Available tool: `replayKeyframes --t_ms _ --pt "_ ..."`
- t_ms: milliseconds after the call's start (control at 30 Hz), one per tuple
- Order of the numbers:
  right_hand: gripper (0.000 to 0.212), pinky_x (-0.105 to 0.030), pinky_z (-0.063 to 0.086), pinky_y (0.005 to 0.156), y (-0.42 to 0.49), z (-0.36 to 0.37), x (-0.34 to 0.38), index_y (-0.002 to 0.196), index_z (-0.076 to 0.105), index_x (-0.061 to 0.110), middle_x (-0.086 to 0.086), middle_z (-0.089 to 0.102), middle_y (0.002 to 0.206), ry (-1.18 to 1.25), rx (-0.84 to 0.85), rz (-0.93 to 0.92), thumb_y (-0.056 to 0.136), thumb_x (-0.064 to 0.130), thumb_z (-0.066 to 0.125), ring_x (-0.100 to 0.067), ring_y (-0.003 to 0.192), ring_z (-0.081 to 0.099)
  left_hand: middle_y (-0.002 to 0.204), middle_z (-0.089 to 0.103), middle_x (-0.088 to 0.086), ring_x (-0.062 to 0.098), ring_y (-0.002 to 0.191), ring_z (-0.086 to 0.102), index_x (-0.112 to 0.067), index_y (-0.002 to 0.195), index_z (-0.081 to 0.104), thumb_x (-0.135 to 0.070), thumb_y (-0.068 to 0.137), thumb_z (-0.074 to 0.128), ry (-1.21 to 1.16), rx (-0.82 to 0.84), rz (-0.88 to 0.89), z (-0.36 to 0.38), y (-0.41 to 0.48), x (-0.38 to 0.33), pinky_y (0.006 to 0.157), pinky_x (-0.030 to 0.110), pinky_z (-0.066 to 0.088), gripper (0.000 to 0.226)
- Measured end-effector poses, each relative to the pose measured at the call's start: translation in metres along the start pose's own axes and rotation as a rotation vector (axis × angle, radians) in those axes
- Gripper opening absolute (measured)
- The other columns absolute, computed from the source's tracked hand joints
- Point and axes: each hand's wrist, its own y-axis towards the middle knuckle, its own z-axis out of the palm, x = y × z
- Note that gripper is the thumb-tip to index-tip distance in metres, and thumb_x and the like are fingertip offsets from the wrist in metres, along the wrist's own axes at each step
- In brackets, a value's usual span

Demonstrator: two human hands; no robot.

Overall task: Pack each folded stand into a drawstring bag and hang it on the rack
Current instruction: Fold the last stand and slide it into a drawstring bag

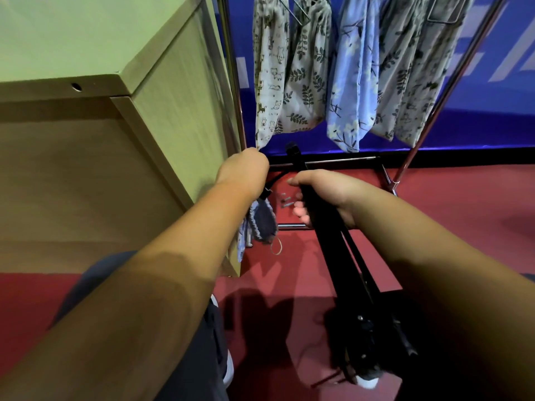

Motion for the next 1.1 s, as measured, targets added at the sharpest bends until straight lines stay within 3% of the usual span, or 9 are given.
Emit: replayKeyframes --t_ms 133,267,367,500,600,767,833,967,1100 --pt "0.033 -0.02 0.051 0.042 -0.001 0.001 0.0 0.086 0.053 0.008 -0.01 0.058 0.072 0.02 -0.015 0.03 0.105 0.034 0.06 -0.014 0.042 0.065 0.117 0.066 0.019 0.046 0.108 0.07 -0.001 0.119 0.07 0.007 0.092 0.057 0.015 0.026 -0.078 0.0 -0.004 -0.009 0.081 0.048 0.056 0.032" --pt "0.03 -0.021 0.05 0.038 -0.004 0.003 0.002 0.092 0.055 0.006 -0.011 0.063 0.06 0.03 -0.022 0.065 0.106 0.032 0.061 -0.017 0.037 0.063 0.117 0.071 0.018 0.042 0.109 0.071 -0.005 0.12 0.073 0.006 0.092 0.056 0.007 0.063 -0.162 0.001 -0.003 -0.008 0.077 0.042 0.053 0.034" --pt "0.03 -0.021 0.05 0.038 -0.005 0.002 0.004 0.09 0.053 0.009 -0.01 0.064 0.053 0.019 -0.019 0.066 0.107 0.033 0.059 -0.017 0.035 0.06 0.123 0.071 0.019 0.041 0.113 0.07 -0.004 0.123 0.072 0.006 0.094 0.052 -0.047 0.097 -0.206 0.004 -0.001 -0.005 0.086 0.044 0.056 0.037" --pt "0.034 -0.019 0.048 0.038 -0.005 0.0 0.004 0.084 0.053 0.009 -0.01 0.062 0.057 0.021 -0.018 0.057 0.107 0.034 0.059 -0.016 0.036 0.06 0.119 0.071 0.02 0.041 0.111 0.07 -0.003 0.121 0.073 -0.004 0.101 0.058 -0.145 0.12 -0.255 0.014 0.007 0.001 0.082 0.042 0.052 0.025" --pt "0.035 -0.019 0.048 0.038 -0.006 -0.002 0.004 0.084 0.052 0.009 -0.01 0.058 0.069 0.03 -0.025 0.047 0.107 0.034 0.057 -0.016 0.036 0.061 0.12 0.071 0.022 0.041 0.113 0.069 0.0 0.121 0.072 -0.015 0.106 0.059 -0.216 0.106 -0.3 0.018 0.012 0.002 0.088 0.042 0.055 0.025" --pt "0.04 -0.018 0.049 0.04 -0.008 -0.007 0.005 0.076 0.053 0.008 -0.008 0.056 0.06 0.032 -0.04 -0.005 0.108 0.032 0.055 -0.014 0.036 0.058 0.109 0.076 0.018 0.038 0.104 0.073 -0.001 0.118 0.075 -0.017 0.106 0.063 -0.425 0.138 -0.399 0.016 0.017 0.009 0.082 0.034 0.055 0.023" --pt "0.035 -0.019 0.049 0.04 -0.007 -0.01 0.006 0.083 0.052 0.009 -0.008 0.054 0.068 0.04 -0.039 -0.022 0.108 0.033 0.056 -0.014 0.037 0.059 0.105 0.078 0.019 0.037 0.1 0.076 -0.001 0.114 0.075 -0.016 0.106 0.059 -0.527 0.134 -0.403 0.019 0.016 0.013 0.09 0.043 0.062 0.023" --pt "0.029 -0.02 0.048 0.041 -0.007 -0.015 0.007 0.09 0.052 0.011 -0.008 0.053 0.075 0.052 -0.032 -0.039 0.104 0.035 0.061 -0.015 0.04 0.06 0.098 0.077 0.021 0.037 0.091 0.077 0.003 0.099 0.072 -0.014 0.103 0.055 -0.622 0.067 -0.385 0.022 0.011 0.018 0.085 0.047 0.064 0.024" --pt "0.029 -0.021 0.048 0.042 -0.007 -0.016 0.008 0.086 0.053 0.013 -0.005 0.055 0.068 0.069 -0.024 -0.055 0.1 0.035 0.063 -0.014 0.042 0.059 0.101 0.078 0.019 0.037 0.096 0.077 0.002 0.108 0.075 -0.022 0.107 0.06 -0.629 0.126 -0.438 0.02 0.019 0.014 0.09 0.046 0.063 0.028"
